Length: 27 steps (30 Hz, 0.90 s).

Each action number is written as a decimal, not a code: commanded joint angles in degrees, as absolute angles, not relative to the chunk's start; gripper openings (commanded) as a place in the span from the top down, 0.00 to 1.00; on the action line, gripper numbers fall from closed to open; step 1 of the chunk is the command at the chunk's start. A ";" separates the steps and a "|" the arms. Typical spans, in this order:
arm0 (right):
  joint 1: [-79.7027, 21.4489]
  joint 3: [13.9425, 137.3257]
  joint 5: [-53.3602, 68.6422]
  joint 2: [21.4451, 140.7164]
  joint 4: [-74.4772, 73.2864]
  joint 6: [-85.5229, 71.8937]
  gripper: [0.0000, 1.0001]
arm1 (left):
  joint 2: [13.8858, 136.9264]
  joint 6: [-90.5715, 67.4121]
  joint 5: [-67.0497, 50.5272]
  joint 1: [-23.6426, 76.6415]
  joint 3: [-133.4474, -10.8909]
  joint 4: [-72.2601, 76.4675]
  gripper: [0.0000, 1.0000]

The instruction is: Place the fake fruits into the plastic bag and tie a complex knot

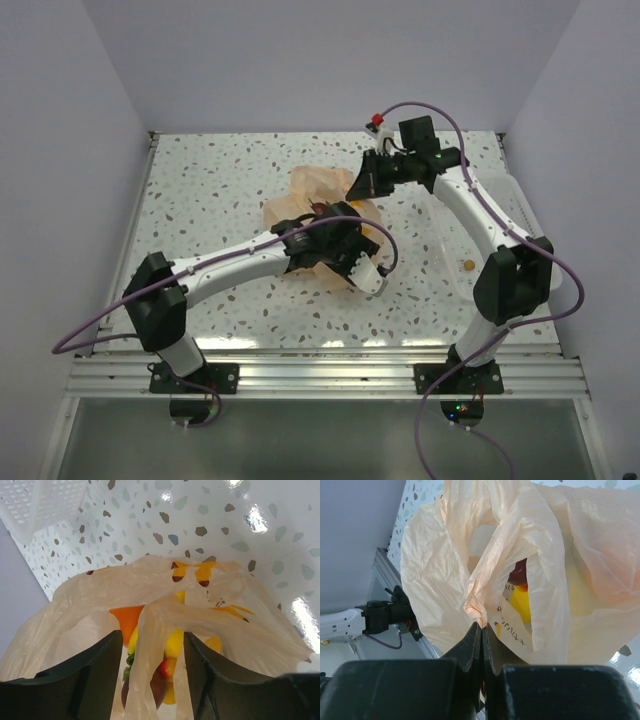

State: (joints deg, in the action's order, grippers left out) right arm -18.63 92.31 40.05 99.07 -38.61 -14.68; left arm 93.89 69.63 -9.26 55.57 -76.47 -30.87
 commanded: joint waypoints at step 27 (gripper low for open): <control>-5.99 92.63 59.59 87.28 -26.19 -25.31 1.00 | 67.68 17.95 -22.85 28.40 -77.87 -13.10 1.00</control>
